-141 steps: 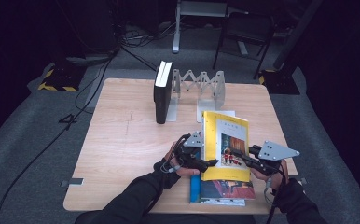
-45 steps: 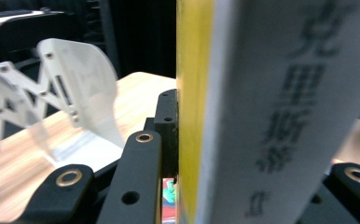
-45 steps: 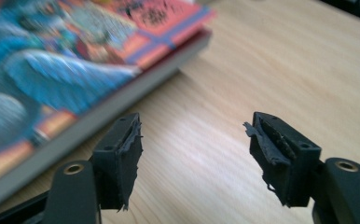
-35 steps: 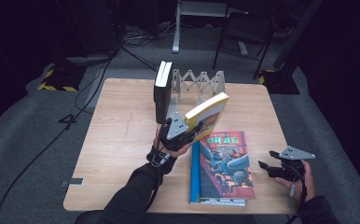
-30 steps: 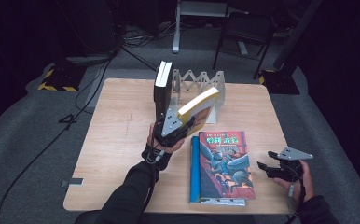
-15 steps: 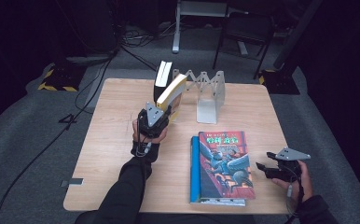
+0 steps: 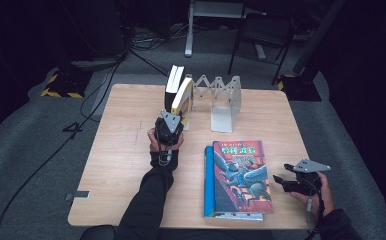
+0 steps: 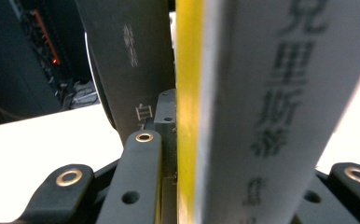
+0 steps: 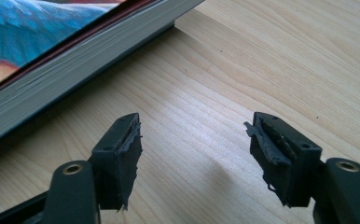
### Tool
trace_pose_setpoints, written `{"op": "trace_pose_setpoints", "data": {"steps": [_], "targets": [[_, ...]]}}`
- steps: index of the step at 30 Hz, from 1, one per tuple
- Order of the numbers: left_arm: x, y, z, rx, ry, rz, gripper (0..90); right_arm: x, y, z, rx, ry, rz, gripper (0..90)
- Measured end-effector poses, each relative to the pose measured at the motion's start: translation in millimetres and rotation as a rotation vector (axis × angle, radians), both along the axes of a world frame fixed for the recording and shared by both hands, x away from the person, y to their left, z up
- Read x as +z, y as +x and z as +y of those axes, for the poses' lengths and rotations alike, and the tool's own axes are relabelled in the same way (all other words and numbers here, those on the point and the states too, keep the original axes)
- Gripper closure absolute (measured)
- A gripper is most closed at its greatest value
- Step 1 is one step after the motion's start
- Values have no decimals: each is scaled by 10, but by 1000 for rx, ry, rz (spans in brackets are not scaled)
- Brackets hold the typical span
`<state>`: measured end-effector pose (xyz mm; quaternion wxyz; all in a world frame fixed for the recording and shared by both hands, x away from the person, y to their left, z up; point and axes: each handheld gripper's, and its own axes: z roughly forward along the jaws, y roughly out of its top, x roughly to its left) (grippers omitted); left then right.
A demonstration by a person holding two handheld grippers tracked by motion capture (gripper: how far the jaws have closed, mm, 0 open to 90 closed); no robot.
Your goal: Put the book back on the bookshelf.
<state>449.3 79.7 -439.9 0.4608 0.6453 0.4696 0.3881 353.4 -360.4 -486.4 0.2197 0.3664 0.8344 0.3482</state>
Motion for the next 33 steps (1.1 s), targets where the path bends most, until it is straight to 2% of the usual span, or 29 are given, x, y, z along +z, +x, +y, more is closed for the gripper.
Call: {"op": "trace_pose_setpoints", "data": {"steps": [4,9,11,14,17,21,24,28,30,32,33], "targets": [[-72,18,-63,52,-33,-11,749,1,-6,-2,2,-6,-8,339],[-139,20,-50,62,-90,-15,740,-4,-9,-6,3,-8,-5,339],[-145,11,-44,70,-114,-24,705,-3,-11,-2,5,-9,-4,338],[-144,3,-17,53,-132,-17,693,-4,-5,0,5,-7,0,336],[-178,-18,4,67,-145,-6,627,-10,-3,2,15,-9,3,330],[-221,-47,16,68,-146,5,600,-20,1,-3,16,-6,11,327],[-242,-77,39,67,-160,18,530,-16,-5,-6,22,-6,9,324],[-298,-162,74,10,-196,27,496,-13,-2,-22,26,0,14,323],[-324,-198,88,-20,-199,33,540,-14,4,-31,24,4,16,323],[-324,-238,54,-48,-159,23,622,-18,9,-38,22,7,23,323],[-315,-248,27,-42,-128,18,684,-20,10,-38,21,6,23,322]]}}
